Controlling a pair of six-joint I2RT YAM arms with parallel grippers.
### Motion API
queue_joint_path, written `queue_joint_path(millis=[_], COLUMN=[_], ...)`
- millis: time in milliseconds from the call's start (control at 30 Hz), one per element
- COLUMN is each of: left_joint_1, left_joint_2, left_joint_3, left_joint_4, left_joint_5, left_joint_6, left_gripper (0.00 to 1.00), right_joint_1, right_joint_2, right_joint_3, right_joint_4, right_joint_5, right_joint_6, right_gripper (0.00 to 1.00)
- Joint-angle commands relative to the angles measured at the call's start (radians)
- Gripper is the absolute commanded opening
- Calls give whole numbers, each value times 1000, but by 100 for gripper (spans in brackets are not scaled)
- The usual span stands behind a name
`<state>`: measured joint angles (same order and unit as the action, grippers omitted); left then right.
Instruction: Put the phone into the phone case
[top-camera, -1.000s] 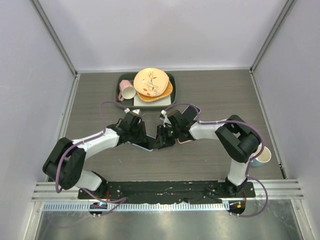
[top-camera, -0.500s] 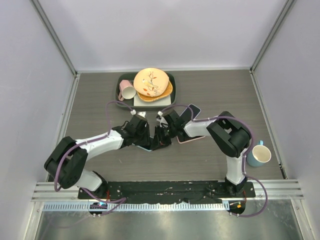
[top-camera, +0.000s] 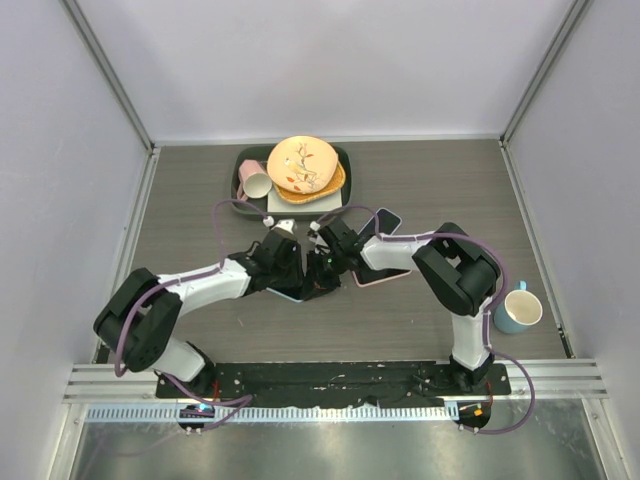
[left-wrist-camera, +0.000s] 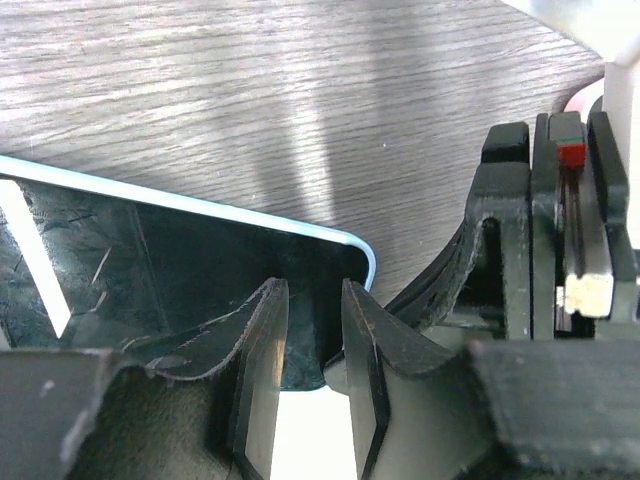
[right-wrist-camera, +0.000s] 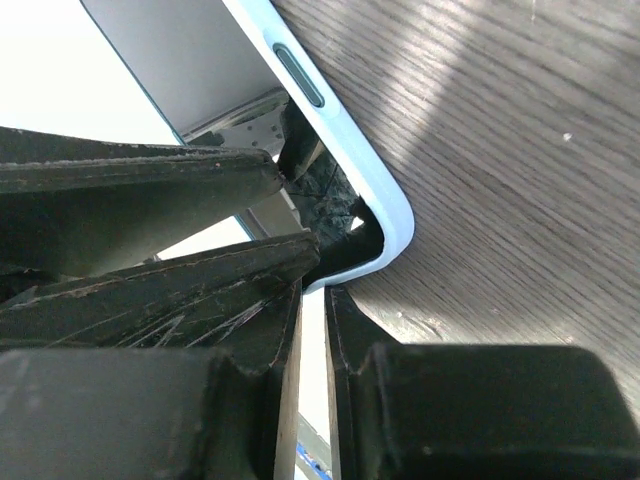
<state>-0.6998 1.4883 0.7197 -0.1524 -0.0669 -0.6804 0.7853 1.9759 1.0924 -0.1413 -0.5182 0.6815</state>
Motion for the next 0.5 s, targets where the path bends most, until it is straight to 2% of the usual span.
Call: queue_joint_path(millis=[0, 133, 267, 467], left_joint_1=[-17, -10, 23, 77], left_joint_2=[56, -19, -129, -269], left_joint_3=[-52, -29, -17, -29], left_joint_4=[-115, -121, -73, 0], left_joint_5=[12, -46, -47, -60], left_joint_6=[-19, -21, -22, -18], left_gripper=[35, 40, 43, 48], right_joint_1=[20, 3, -23, -75], right_joint_2=[83, -18, -123, -264], right_joint_3=[-63, -124, -163, -201], right_joint_4=[-58, 28, 98, 118], right_joint_5=[348, 284, 247, 204], right_joint_6=[-128, -105, -85, -92], right_gripper=[13, 16, 19, 27])
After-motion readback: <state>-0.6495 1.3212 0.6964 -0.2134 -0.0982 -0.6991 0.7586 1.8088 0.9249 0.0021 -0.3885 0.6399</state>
